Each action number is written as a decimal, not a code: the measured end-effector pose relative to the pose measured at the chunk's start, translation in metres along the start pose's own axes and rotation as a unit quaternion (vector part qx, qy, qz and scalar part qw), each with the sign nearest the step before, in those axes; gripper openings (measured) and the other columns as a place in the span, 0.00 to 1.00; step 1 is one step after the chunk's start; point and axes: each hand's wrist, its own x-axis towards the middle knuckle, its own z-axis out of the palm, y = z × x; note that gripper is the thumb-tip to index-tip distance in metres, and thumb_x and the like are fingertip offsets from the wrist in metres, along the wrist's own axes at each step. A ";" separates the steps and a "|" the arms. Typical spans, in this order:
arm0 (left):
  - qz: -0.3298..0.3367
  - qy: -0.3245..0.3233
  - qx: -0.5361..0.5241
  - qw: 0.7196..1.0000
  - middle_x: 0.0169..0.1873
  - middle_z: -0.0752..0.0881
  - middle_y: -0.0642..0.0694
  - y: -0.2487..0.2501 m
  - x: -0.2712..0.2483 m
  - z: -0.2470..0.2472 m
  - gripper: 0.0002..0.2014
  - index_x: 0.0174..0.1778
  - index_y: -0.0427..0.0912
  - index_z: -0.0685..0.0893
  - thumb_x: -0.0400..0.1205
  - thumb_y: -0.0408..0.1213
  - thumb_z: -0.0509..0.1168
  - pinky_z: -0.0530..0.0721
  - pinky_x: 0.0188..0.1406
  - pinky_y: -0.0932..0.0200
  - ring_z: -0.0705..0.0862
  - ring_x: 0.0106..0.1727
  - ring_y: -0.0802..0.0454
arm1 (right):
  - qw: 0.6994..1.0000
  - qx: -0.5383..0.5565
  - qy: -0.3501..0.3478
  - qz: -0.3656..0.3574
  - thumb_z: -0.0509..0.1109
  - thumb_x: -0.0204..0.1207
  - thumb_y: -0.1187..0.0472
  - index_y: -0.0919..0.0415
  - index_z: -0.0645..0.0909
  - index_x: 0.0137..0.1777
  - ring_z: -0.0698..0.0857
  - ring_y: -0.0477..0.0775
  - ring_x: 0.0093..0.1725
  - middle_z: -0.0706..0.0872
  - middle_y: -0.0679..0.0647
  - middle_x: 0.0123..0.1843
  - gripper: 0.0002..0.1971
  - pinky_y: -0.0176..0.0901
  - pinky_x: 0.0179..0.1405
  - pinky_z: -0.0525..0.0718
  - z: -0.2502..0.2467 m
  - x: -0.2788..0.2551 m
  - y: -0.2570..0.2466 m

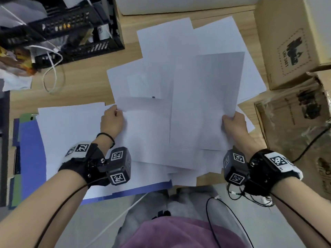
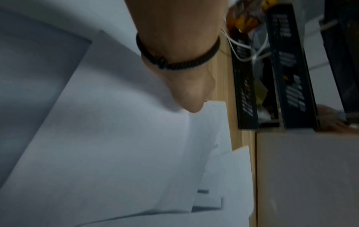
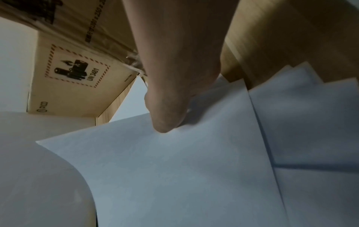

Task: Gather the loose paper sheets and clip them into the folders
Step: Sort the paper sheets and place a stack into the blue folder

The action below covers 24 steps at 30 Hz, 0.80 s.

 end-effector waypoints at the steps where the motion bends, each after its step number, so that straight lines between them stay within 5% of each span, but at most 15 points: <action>1: -0.012 0.003 0.000 1.000 0.27 0.70 0.46 -0.011 -0.001 -0.007 0.14 0.30 0.42 0.64 0.83 0.30 0.52 0.62 0.30 0.54 0.69 0.34 0.45 | 1.000 -0.002 -0.009 -0.010 0.59 0.80 0.64 0.57 0.78 0.54 0.82 0.56 0.45 0.83 0.52 0.42 0.08 0.43 0.46 0.77 0.002 -0.002 -0.001; 3: -0.039 -0.017 -0.041 0.998 0.27 0.69 0.47 -0.034 -0.005 -0.018 0.16 0.28 0.44 0.62 0.83 0.29 0.52 0.61 0.30 0.55 0.67 0.33 0.47 | 0.999 -0.024 -0.033 -0.032 0.59 0.78 0.65 0.58 0.79 0.50 0.81 0.55 0.42 0.82 0.52 0.39 0.07 0.44 0.43 0.77 0.008 -0.006 -0.004; 7: -0.068 -0.087 -0.096 0.989 0.33 0.76 0.42 -0.073 -0.020 -0.024 0.09 0.37 0.35 0.75 0.82 0.29 0.54 0.67 0.38 0.56 0.72 0.37 0.48 | 0.995 -0.066 -0.048 -0.060 0.58 0.77 0.67 0.56 0.77 0.42 0.77 0.54 0.40 0.78 0.51 0.35 0.08 0.44 0.40 0.73 0.015 -0.011 -0.022; 15: -0.018 -0.114 -0.077 0.990 0.28 0.66 0.44 -0.089 -0.042 -0.028 0.13 0.33 0.43 0.62 0.83 0.30 0.54 0.57 0.30 0.54 0.65 0.30 0.48 | 0.982 -0.053 0.021 -0.178 0.57 0.80 0.69 0.57 0.74 0.40 0.74 0.53 0.39 0.75 0.50 0.33 0.10 0.41 0.32 0.69 0.004 -0.038 -0.123; 22: -0.031 -0.169 -0.074 0.982 0.34 0.73 0.43 -0.092 -0.032 -0.036 0.04 0.38 0.39 0.72 0.76 0.34 0.58 0.64 0.39 0.56 0.71 0.36 0.48 | 0.944 -0.085 -0.124 -0.293 0.55 0.85 0.66 0.57 0.76 0.45 0.76 0.42 0.37 0.78 0.47 0.38 0.11 0.32 0.36 0.74 0.046 -0.098 -0.201; 24: -0.033 -0.169 -0.077 0.982 0.35 0.75 0.44 -0.098 -0.029 -0.035 0.09 0.41 0.35 0.76 0.72 0.38 0.58 0.66 0.40 0.56 0.73 0.37 0.48 | 0.934 -0.084 -0.143 -0.315 0.54 0.85 0.66 0.60 0.77 0.44 0.77 0.44 0.38 0.79 0.48 0.39 0.11 0.32 0.39 0.76 0.050 -0.108 -0.209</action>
